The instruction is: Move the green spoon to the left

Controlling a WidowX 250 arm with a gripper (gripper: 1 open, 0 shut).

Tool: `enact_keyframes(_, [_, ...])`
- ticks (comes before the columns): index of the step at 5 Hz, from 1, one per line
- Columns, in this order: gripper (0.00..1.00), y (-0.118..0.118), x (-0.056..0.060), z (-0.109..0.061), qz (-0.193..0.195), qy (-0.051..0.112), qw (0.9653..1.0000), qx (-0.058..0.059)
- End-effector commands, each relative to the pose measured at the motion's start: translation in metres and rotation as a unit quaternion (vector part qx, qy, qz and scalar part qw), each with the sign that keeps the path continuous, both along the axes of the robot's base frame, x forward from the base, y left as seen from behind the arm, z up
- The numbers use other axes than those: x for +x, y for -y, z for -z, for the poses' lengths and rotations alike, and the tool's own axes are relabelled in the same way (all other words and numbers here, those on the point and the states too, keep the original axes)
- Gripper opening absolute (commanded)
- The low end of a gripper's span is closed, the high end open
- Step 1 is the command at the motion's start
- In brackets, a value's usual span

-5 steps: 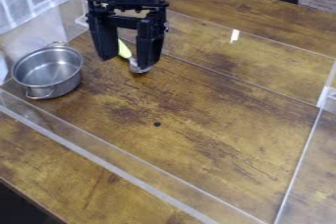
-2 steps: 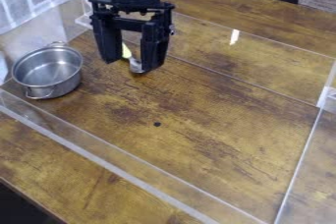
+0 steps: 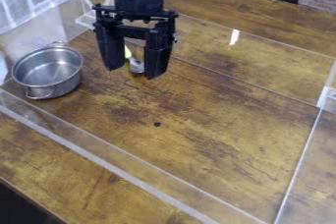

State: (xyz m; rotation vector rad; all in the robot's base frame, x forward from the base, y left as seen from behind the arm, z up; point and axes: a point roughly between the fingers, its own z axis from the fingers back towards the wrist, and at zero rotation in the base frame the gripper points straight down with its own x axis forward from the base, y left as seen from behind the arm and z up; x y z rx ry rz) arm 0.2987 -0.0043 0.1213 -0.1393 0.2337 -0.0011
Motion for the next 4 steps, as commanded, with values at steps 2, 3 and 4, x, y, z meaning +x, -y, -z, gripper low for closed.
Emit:
enact_keyframes(2, [1.0,0.006,0.0016,-0.0054,0.008,0.003,0.9999,0.008])
enact_keyframes(3, [1.0,0.0079,0.0016,-0.0049,0.009,-0.003,0.9999,0.009])
enact_keyframes(4, [1.0,0.01,0.0017,-0.0051,0.009,-0.008,0.9999,0.01])
